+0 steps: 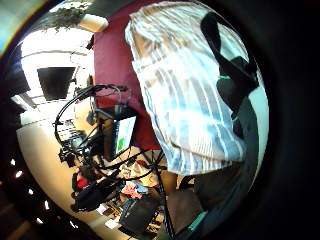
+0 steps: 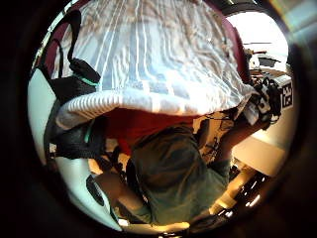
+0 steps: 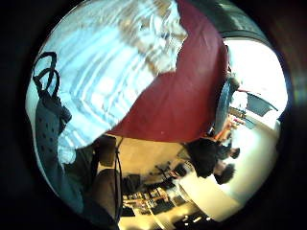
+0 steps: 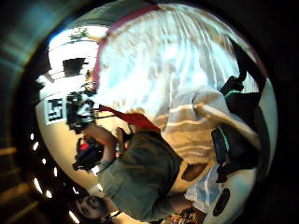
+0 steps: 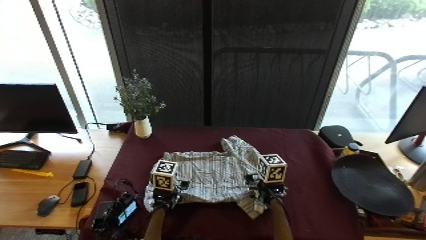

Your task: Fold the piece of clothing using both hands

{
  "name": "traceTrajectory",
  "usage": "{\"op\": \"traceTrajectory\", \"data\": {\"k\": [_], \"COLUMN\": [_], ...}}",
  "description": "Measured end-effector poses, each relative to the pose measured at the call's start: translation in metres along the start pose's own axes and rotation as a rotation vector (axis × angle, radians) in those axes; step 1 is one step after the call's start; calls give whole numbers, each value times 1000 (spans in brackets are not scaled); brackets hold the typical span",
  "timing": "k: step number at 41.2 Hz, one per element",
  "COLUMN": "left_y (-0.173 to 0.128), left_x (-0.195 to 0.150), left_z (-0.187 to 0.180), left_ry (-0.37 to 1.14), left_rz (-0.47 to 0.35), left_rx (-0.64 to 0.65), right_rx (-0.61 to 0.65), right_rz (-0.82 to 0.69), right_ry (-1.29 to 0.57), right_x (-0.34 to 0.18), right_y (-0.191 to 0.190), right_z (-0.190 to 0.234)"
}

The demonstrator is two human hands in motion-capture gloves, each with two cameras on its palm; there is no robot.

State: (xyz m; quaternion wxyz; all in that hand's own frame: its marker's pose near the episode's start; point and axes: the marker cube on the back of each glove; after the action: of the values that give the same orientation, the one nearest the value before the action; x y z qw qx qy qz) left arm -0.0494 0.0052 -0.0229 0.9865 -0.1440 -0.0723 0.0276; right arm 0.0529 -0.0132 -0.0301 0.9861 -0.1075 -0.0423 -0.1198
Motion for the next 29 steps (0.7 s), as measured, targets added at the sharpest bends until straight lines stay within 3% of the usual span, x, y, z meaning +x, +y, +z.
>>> {"op": "traceTrajectory", "data": {"k": [9,15,18,20,23,29], "left_y": [-66,-121,-134,-143,-169,-226], "left_x": [-28,-30,-31,-31,-30,-28], "left_z": [-48,-65,-78,-83,-79,-52], "left_ry": [64,40,-26,-62,-63,-44], "left_rz": [-87,-133,-213,-257,-261,-279], "left_rx": [100,55,53,53,59,156], "right_rx": [133,140,160,171,155,364], "right_rz": [62,150,151,161,250,313], "right_ry": [-95,-92,-93,-102,-110,-95], "right_x": [4,6,-6,-10,-6,4], "right_y": [-70,-136,-151,-168,-194,-263], "right_z": [-76,-104,-120,-123,-117,-103]}}
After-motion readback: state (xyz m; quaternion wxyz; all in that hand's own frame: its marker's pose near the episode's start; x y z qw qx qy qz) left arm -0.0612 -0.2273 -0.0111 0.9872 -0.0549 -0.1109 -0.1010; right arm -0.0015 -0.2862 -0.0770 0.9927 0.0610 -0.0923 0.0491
